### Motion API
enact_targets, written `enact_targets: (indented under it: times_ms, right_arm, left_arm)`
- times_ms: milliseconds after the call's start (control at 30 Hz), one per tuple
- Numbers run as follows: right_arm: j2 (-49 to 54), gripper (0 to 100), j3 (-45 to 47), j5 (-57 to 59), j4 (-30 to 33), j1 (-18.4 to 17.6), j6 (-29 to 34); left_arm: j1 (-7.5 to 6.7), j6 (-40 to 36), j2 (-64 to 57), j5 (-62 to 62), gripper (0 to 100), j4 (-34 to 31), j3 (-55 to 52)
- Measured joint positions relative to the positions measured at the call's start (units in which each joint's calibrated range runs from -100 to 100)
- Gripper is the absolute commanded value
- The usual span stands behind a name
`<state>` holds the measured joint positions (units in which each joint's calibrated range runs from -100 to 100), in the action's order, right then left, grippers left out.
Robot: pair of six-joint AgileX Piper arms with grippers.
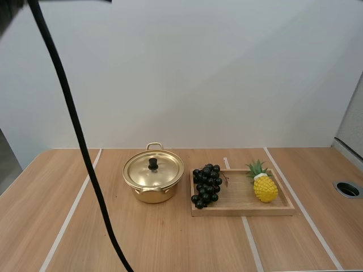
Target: Open the pot, put the grape inside, and close it
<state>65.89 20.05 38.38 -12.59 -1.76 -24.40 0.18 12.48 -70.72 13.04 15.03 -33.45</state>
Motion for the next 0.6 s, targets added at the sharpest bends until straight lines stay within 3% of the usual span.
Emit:
enact_targets:
  times_ms: [100,233,300,433,600]
  right_arm:
    - [-8.2,0,-12.8,12.3,7.2,0.0,6.2]
    - [-19.6,0,-28.8,31.8,16.0,0.0,11.4]
    - [-24.7,0,-36.5,41.2,17.0,0.0,11.8]
    - [-33.6,0,-47.1,56.3,15.9,0.0,12.3]
    - [-40.4,0,-51.1,60.8,14.0,0.0,12.0]
  left_arm:
    - [0.00,-4.9,7.1,10.2,0,-2.6,10.5]
    - [1.25,-15.2,15.4,22.8,0,-12.9,24.3]
    - [1.59,-19.6,19.8,31.0,0,-17.7,31.2]
    - [1.75,-22.4,28.0,45.7,0,-20.5,42.9]
    - [1.75,-21.9,37.2,67.3,0,-21.1,55.2]
